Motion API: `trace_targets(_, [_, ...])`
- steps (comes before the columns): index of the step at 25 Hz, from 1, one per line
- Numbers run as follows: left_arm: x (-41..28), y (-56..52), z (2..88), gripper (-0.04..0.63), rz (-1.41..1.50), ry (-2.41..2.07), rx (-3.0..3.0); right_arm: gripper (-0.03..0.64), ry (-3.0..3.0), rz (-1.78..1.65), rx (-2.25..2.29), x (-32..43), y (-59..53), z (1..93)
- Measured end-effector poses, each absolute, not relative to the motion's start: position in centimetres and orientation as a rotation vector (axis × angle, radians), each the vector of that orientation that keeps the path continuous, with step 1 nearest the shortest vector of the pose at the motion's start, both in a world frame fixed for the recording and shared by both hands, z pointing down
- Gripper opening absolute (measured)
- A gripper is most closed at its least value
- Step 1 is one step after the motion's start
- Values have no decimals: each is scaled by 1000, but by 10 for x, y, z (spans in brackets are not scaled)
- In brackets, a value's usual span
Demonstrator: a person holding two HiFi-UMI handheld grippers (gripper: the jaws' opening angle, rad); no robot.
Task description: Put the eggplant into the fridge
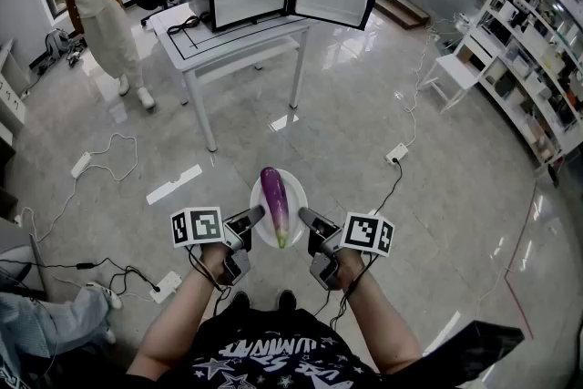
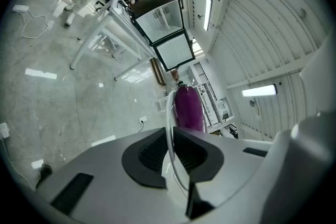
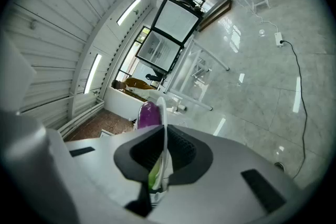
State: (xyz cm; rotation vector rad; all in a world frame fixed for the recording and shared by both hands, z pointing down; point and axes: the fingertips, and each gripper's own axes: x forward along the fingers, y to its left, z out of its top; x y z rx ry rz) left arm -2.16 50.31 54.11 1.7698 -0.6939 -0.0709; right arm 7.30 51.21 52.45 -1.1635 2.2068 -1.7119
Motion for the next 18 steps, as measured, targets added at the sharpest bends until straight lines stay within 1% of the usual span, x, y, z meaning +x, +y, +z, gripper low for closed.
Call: trace_targets(18, [-7,511,539,37,-70,-674,1781,25,2186,-1696,-1178,87,522,524])
